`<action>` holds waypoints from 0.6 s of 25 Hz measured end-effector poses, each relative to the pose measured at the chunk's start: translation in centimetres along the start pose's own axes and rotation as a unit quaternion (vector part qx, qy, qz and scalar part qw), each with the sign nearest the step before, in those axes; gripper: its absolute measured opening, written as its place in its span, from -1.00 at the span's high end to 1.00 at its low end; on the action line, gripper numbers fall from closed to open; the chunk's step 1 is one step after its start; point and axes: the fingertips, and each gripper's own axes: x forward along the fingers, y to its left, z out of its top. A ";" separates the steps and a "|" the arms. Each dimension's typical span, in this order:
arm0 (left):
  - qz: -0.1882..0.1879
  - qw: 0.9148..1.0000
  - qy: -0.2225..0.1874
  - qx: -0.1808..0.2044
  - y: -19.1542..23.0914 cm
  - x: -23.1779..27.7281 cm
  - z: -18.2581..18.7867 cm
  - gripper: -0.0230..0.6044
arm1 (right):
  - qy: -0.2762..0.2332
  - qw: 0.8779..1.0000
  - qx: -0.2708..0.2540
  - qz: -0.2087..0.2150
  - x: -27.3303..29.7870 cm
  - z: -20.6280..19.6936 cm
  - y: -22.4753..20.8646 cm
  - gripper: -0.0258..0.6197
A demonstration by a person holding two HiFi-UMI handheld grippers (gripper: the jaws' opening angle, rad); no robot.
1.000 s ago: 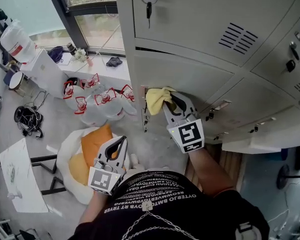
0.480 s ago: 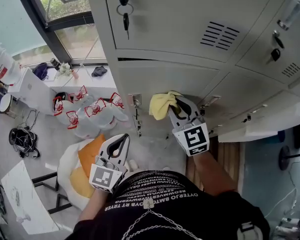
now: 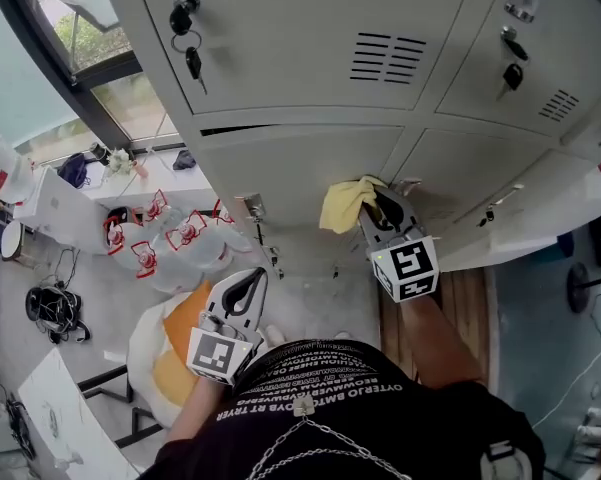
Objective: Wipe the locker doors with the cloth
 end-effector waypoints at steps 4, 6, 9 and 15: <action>0.000 1.000 -0.004 0.006 -1.0 0.3 0.2 0.92 | 0.008 1.000 0.005 -0.009 -0.5 -0.5 -1.2 0.69; 0.005 1.000 -0.004 0.006 -1.4 0.3 0.1 0.92 | 0.014 1.000 0.005 -0.018 -0.9 -1.0 -1.8 0.69; 0.015 1.000 -0.001 0.004 -1.9 -0.1 0.0 0.92 | 0.018 0.999 0.007 -0.028 -1.6 -1.6 -2.5 0.69; 0.051 0.999 0.009 -0.003 -2.3 -1.3 -0.7 0.92 | -0.001 0.999 0.018 0.039 -1.6 -1.7 1.6 0.69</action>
